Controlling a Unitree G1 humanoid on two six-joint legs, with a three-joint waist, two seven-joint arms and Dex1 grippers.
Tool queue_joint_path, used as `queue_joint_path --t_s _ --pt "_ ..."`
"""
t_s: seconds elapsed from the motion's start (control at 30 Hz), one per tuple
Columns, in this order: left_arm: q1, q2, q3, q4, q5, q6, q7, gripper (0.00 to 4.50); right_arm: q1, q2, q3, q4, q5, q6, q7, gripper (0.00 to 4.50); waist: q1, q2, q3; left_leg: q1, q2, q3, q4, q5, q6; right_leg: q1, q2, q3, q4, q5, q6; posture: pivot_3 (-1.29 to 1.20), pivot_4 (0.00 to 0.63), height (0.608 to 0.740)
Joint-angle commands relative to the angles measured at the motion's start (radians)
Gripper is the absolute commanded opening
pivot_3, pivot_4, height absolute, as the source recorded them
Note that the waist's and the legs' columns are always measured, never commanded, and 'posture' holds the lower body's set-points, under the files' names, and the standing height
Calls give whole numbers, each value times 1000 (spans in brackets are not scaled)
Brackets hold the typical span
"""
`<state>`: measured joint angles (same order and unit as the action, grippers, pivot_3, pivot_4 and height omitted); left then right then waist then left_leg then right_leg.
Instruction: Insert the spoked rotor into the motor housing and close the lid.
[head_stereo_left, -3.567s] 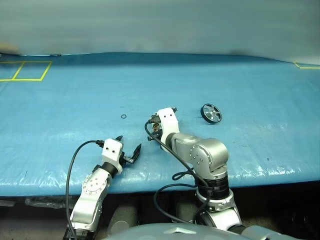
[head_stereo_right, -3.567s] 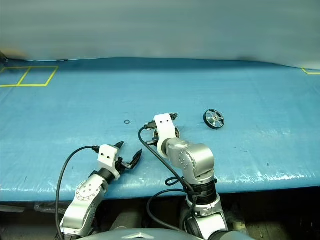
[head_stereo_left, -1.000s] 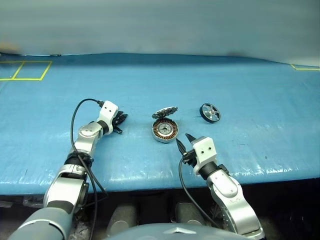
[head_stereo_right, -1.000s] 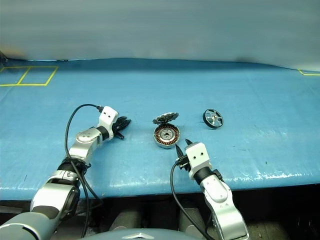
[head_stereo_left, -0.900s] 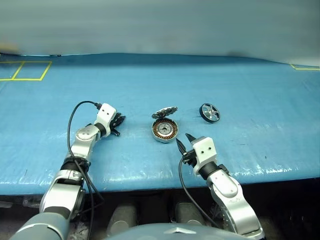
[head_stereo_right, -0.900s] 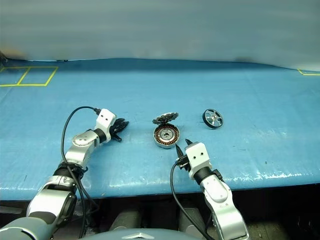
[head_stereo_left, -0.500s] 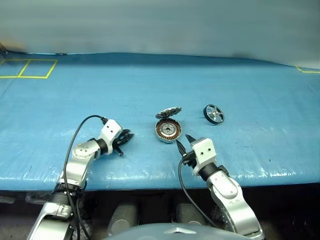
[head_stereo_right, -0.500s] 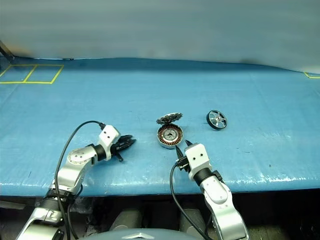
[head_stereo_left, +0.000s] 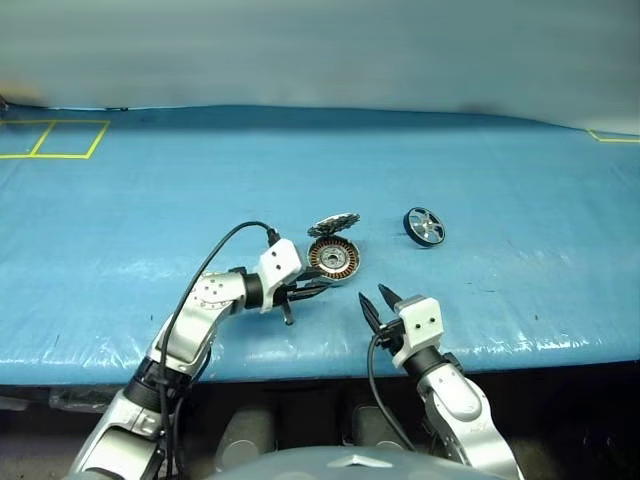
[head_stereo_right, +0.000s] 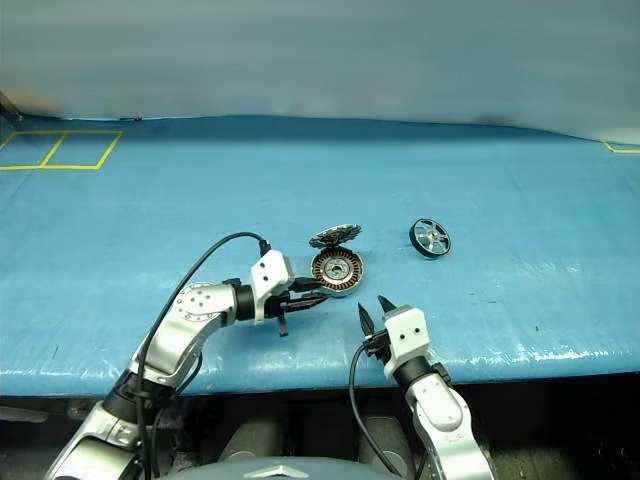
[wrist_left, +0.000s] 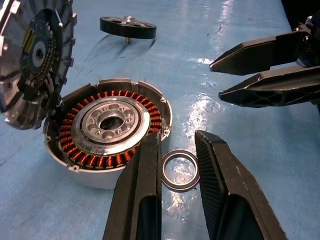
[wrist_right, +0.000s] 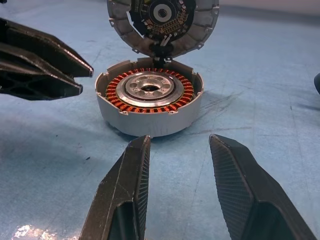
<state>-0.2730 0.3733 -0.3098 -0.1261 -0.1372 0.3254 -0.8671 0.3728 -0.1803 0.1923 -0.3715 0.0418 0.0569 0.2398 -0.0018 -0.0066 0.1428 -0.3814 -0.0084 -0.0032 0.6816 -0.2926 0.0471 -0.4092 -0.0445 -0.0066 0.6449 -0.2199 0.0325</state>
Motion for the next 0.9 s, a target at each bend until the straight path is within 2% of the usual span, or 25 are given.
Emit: queue_joint_path --t_s 0.03,0.27,0.5,0.9 --pt "-46 -40 -20 -19 8 8 36 650 -4 17 1 -6 1 -36 -9 1990 1 0 0 0 0 0 0 0 0 0 0 1 0 0 0 0 150 740" --pt "-128 -122 -75 113 89 -21 115 650 -16 28 7 15 -14 -75 -8 1990 3 -1 0 0 -1 1 0 0 0 0 3 2 0 2 3 0 150 740" --pt "-193 -197 -54 260 134 -56 223 650 -13 29 12 20 -31 -76 -15 1990 5 -1 0 0 -1 1 0 0 0 -1 3 2 0 2 4 0 150 740" --pt "-211 -207 -69 343 165 -77 227 650 -21 38 19 20 -47 -54 -33 1990 5 -1 0 -1 -1 1 0 0 0 -1 3 2 0 3 4 0 150 740"
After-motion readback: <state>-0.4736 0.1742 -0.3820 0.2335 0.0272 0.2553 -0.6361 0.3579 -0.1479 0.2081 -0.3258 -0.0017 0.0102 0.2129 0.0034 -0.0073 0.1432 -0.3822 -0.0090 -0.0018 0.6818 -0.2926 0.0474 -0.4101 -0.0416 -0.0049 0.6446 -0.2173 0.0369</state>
